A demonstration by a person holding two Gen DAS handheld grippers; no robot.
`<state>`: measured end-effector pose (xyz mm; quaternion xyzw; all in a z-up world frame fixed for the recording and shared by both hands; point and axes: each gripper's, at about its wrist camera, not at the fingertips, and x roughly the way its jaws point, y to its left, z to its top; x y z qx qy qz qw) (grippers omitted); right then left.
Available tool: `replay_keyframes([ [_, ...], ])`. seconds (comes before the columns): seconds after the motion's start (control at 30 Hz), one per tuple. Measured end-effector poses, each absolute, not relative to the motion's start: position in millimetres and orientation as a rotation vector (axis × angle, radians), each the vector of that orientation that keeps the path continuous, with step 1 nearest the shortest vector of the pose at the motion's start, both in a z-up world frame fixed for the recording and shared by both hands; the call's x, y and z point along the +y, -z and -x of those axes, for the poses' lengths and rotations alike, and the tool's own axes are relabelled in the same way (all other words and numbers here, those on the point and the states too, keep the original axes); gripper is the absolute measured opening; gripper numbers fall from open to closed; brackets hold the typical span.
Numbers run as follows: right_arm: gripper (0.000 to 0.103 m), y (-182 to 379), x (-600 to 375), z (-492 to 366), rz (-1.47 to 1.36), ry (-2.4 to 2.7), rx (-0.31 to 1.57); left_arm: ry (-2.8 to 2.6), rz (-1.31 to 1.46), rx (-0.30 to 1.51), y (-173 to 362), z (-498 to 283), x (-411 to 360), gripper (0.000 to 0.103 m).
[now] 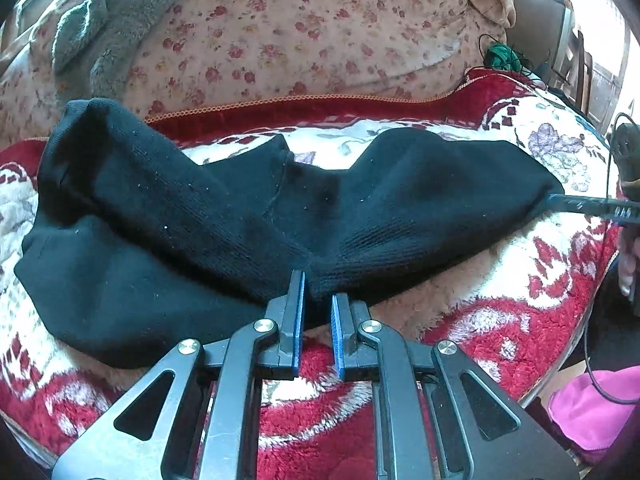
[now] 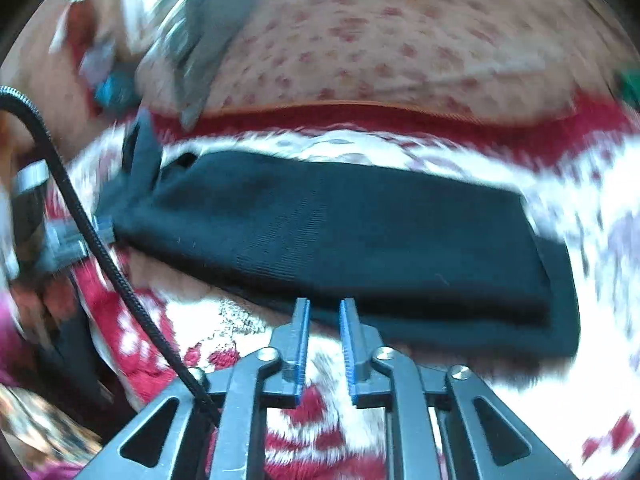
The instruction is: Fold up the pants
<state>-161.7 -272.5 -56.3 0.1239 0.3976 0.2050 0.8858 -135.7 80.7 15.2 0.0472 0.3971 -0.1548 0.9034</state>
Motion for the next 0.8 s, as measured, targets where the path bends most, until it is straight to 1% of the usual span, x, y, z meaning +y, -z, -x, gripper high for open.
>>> replay_keyframes([
  [0.07, 0.019, 62.3, -310.5, 171.6, -0.455, -0.379, 0.806, 0.320, -0.068, 0.824, -15.6, 134.9, 84.1, 0.010],
  [0.17, 0.021, 70.4, -354.4, 181.8, -0.669, -0.304, 0.757, 0.320, -0.022, 0.835, -16.6, 131.4, 88.3, 0.010],
  [0.27, 0.025, 70.7, -376.8, 180.2, -0.809, -0.287, 0.711, 0.316, -0.006, 0.839, -18.8, 129.5, 88.7, 0.010],
  [0.37, 0.026, 67.3, -382.1, 171.4, -0.815, -0.257, 0.694, 0.313, -0.009, 0.844, -19.5, 127.8, 87.6, 0.010],
  [0.57, 0.033, 88.6, -385.4, 150.4, -0.899, -0.234, 0.796, 0.315, 0.025, 0.849, -21.5, 122.3, 91.1, 0.010],
  [0.63, 0.033, 93.6, -385.1, 148.5, -0.909, -0.228, 0.816, 0.322, 0.056, 0.848, -24.0, 121.9, 94.2, 0.013],
  [0.7, 0.034, 93.3, -386.2, 149.6, -0.907, -0.222, 0.813, 0.336, 0.086, 0.840, -27.4, 123.0, 96.8, 0.019],
  [0.77, 0.043, 93.6, -389.1, 151.3, -0.929, -0.220, 0.802, 0.342, 0.107, 0.841, -29.2, 122.6, 97.8, 0.023],
  [0.8, 0.045, 94.4, -388.2, 149.3, -0.939, -0.225, 0.800, 0.345, 0.120, 0.844, -29.7, 122.1, 98.1, 0.024],
])
